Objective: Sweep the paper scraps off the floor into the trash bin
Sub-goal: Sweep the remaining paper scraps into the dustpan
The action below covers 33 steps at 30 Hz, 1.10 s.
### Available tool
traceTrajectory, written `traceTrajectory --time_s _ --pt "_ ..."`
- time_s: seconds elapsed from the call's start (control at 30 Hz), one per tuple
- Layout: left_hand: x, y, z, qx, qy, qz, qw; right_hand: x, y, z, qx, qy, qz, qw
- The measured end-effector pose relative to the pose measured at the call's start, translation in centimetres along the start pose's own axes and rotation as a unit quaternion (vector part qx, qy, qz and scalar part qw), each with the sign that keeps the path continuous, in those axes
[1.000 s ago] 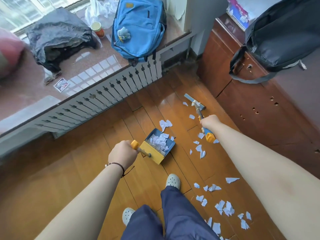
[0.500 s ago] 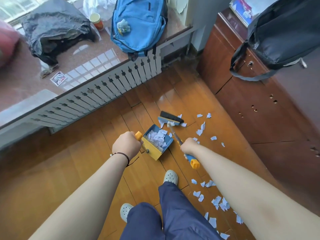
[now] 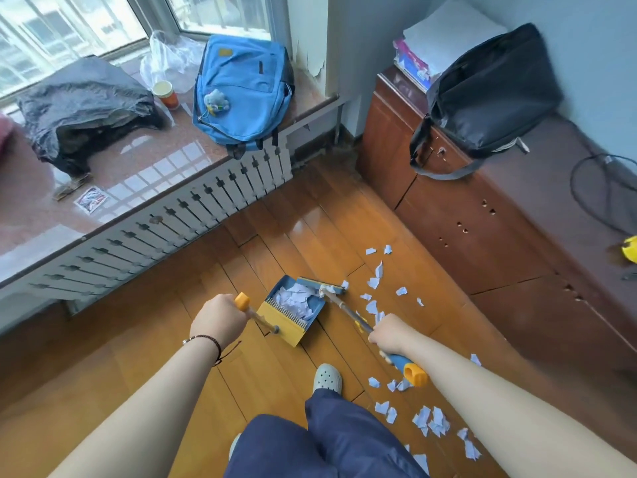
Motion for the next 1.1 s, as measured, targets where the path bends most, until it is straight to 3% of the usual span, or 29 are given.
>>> traceTrajectory --time_s 0.3,0.5,0.57,0.63,0.77,1.1 --pt "0.0 -0.6 -1.3 0.039 0.036 -0.010 0.999 0.9 0.4 0.1 0.055 0.142 0.080 0.985" --pt "0.7 -0.6 -0.8 0.049 0.083 -0.013 0.995 4.3 1.8 -2.1 0.088 0.212 0.092 0.969" --pt "1.0 -0.5 -0.3 0.052 0.090 -0.014 0.994 5.7 0.6 -3.3 0.079 0.238 0.075 0.965" --pt "0.9 -0.6 -0.3 0.049 0.092 -0.017 0.994 7.4 0.0 -4.6 0.050 0.162 0.029 0.985" --pt "0.3 -0.2 -0.7 0.053 0.094 -0.019 0.994 8.3 -2.0 -5.5 0.068 0.207 -0.034 0.975" --pt "-0.2 -0.3 -2.6 0.076 0.066 -0.032 0.994 7.3 -5.5 -4.2 0.053 0.221 -0.015 0.974"
Point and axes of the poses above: each hand's wrist, its own y-axis towards the middle knuckle, its own x-axis out of the palm, z = x × y, the point moved 8 cm from there along y, towards the middle knuckle, and after that the axes turned 6 degrees about -x, right-handed, at the moved point
